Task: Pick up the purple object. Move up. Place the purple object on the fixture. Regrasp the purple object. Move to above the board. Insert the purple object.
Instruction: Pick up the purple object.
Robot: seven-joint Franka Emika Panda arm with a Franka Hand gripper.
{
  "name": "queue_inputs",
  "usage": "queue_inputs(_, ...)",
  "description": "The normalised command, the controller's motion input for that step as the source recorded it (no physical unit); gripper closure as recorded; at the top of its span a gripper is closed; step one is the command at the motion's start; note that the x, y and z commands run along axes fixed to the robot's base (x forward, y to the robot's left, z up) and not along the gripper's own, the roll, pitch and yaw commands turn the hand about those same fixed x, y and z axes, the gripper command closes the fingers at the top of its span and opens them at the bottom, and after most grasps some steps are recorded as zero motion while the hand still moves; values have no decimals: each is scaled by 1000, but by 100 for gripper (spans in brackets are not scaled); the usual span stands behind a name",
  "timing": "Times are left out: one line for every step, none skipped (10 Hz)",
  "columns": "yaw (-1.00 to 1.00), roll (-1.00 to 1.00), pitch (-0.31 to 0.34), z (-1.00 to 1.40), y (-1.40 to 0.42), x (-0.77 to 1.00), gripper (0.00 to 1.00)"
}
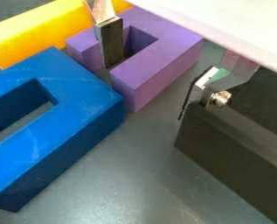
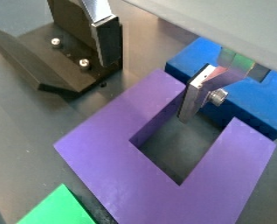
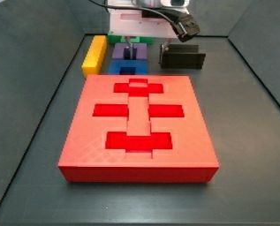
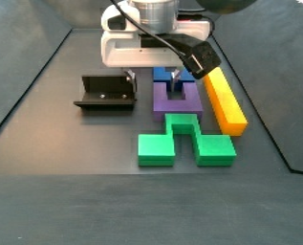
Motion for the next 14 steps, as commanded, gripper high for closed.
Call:
queue_inputs(54, 84, 0, -280, 0, 0, 0)
queue_inputs(57, 80, 0, -289, 0, 0, 0)
queue_inputs(9, 6, 0, -86, 0, 0, 0)
queue_inputs(0, 0, 0, 0, 0, 0, 0)
queue_inputs(0, 0, 0, 0, 0, 0, 100)
queue_inputs(0, 0, 0, 0, 0, 0, 100)
queue_inputs(0, 0, 0, 0, 0, 0, 100)
queue_inputs(0, 0, 0, 0, 0, 0, 100)
queue_inputs(0, 0, 0, 0, 0, 0, 100)
queue_inputs(0, 0, 0, 0, 0, 0, 100)
queue_inputs(0, 0, 0, 0, 0, 0, 100)
queue_inputs(0, 0, 0, 0, 0, 0, 100)
queue_inputs(0, 0, 0, 0, 0, 0, 100)
queue_inputs(0, 0, 0, 0, 0, 0, 100)
